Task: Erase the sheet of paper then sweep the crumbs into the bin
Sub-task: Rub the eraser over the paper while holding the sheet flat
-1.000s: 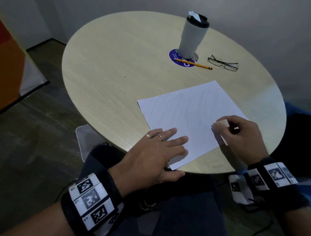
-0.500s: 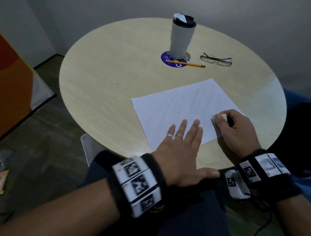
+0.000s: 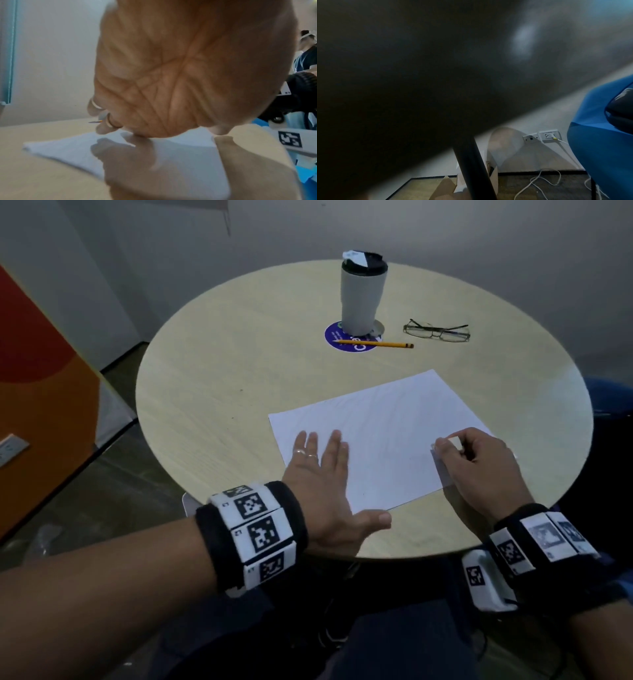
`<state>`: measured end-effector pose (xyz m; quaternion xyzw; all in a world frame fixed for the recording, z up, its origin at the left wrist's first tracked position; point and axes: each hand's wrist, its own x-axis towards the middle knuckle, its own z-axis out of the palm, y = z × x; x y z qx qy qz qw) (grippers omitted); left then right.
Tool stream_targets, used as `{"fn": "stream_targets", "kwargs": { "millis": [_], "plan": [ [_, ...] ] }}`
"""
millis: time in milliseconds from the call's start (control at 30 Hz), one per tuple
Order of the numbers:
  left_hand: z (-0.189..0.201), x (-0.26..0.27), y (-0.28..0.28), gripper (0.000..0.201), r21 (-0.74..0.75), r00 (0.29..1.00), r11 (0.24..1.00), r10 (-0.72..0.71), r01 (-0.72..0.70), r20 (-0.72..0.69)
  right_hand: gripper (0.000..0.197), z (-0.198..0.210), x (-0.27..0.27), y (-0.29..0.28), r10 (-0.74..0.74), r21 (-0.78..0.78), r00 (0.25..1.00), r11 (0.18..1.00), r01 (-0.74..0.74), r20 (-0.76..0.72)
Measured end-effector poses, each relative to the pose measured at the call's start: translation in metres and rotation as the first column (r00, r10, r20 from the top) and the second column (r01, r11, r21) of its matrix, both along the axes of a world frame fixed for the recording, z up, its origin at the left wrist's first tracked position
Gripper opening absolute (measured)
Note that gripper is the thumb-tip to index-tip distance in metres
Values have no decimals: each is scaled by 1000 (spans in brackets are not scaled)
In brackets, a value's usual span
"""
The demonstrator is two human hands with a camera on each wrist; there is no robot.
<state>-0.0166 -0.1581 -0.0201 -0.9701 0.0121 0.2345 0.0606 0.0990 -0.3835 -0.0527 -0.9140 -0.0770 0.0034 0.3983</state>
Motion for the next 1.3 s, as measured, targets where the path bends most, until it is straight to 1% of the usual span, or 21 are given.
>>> {"fn": "stream_targets", "kwargs": {
  "millis": [33,67,167,233,333,400,500,533,567,633,700,767,900,1000,1067,1100,1133,1167,1233,1267,1300],
  "plan": [
    [5,5,-5,129,-4,999,1000,28,-28,16,24,1,0,1,-2,-17,1000,1000,2,-2],
    [8,13,-15,129,-33,999,999,5,-3,36,25,2,-1,2,-3,-29,1000,1000,3,4],
    [8,35,-57,124,-214,976,953,-210,217,55,23,5,-3,2,-1,-33,1000,999,1,17],
    [1,43,-70,124,-289,962,920,-271,263,12,22,7,-5,0,-10,-18,1000,1000,10,15],
    [-9,50,-57,115,-212,956,933,-292,290,23,22,8,-5,-4,-33,2,999,999,33,9],
    [-8,48,-36,119,-115,975,969,-219,221,26,23,7,-3,-4,-48,3,999,999,48,-1],
    [-1,42,-8,128,23,1000,1000,22,-22,-13,24,4,-1,-2,-67,-8,998,998,67,-4],
    [2,40,-5,129,40,998,997,65,-65,-2,25,4,-1,-1,-71,-17,997,997,71,0],
    [5,37,-7,128,16,998,998,53,-53,24,25,4,-1,0,-72,-26,997,997,72,6],
    [4,30,-20,117,-114,986,982,-138,148,92,25,6,-2,1,-67,-35,998,997,68,7],
    [-3,18,-34,104,-205,924,901,-373,383,85,23,7,-4,1,-66,-25,998,997,66,7],
    [-11,7,-34,99,-219,896,871,-440,441,53,23,7,-6,1,-69,-15,998,997,70,9],
    [-14,5,18,100,-169,925,909,-376,380,57,21,9,-8,3,-82,-35,997,996,82,3],
    [-4,15,69,109,-63,987,986,-152,156,61,20,12,-8,6,-82,-79,997,994,81,-11],
    [0,17,82,114,-12,993,997,-73,75,90,20,12,-8,7,-75,-98,997,992,74,-3],
    [1,14,79,112,-25,987,992,-120,124,110,21,12,-8,7,-72,-103,997,992,72,1],
    [1,9,73,108,-53,964,970,-226,235,141,21,12,-8,7,-70,-107,998,992,70,2],
    [0,1,66,102,-85,915,920,-366,383,167,21,11,-8,7,-69,-113,998,991,68,-1],
    [-5,-13,56,93,-116,769,762,-617,637,169,21,12,-8,7,-69,-119,998,991,68,-4],
    [-9,-17,58,90,-135,735,723,-660,677,156,21,12,-8,6,-67,-115,998,991,67,-3],
    [-10,-17,64,88,-159,748,731,-648,664,143,21,12,-8,6,-66,-113,998,991,66,-2]
  ]
}}
